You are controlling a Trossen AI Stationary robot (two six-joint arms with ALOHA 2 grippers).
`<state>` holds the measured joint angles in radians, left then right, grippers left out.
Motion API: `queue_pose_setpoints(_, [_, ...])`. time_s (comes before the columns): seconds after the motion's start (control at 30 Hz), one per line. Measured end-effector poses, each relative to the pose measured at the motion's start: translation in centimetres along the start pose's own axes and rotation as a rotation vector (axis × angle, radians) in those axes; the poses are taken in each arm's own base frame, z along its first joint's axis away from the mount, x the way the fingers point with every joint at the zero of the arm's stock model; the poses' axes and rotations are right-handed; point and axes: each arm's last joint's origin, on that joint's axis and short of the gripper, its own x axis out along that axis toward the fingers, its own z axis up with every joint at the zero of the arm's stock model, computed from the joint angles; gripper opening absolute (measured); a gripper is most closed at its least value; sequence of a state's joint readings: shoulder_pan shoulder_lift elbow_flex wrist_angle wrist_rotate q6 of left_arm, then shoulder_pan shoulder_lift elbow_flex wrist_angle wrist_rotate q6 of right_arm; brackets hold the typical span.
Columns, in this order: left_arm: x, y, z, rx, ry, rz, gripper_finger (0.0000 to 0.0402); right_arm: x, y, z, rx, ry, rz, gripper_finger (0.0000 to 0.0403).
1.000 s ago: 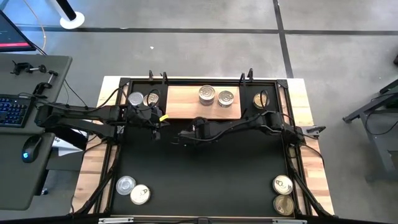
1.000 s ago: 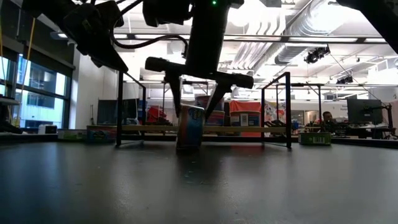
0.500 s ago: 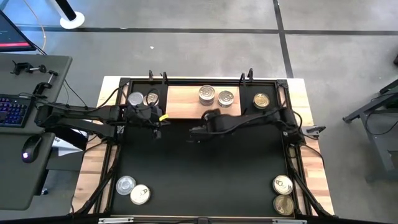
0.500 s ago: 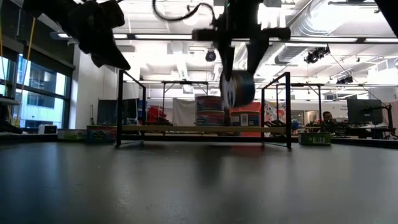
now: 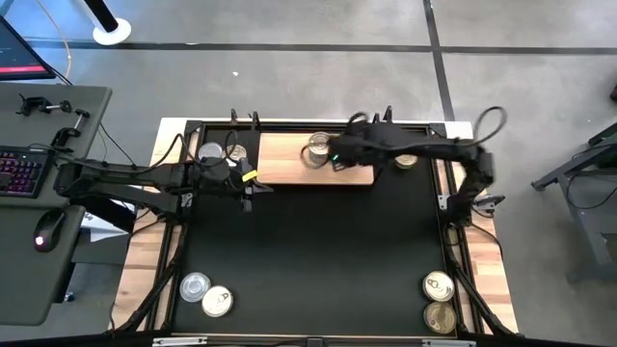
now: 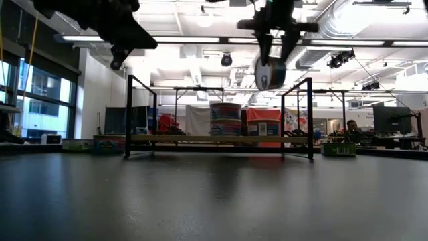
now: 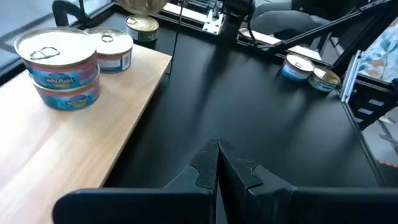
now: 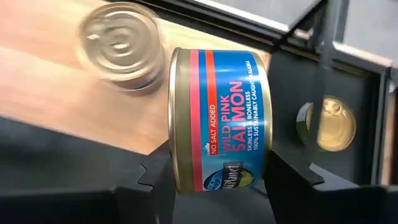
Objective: Stack canned seafood by type on shelf
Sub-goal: Stack the left blue-pink tuna can on top of the other blue-pink tuna can on the shelf
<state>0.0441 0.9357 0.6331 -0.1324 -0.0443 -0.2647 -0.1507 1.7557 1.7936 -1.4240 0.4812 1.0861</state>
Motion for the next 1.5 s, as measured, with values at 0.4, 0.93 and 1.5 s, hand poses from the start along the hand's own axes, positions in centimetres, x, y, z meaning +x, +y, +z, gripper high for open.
queue_pose_setpoints(0.4, [2.6,-0.3,0.6,-0.060,-0.083,-0.040,0.0000,5.0,-7.3,1.5,0.287,0.027,0.348,0.0168])
queue_pose_setpoints(0.93, [7.1,-0.4,-0.2,-0.154,-0.107,-0.082,0.0000,-2.4,-13.2,1.2,0.134,-0.057,0.261,0.0168])
queue_pose_setpoints(1.5, [8.6,-0.7,1.9,-0.129,-0.145,-0.166,0.0000,5.8,-16.4,-5.9,0.448,-0.193,0.341,0.0168])
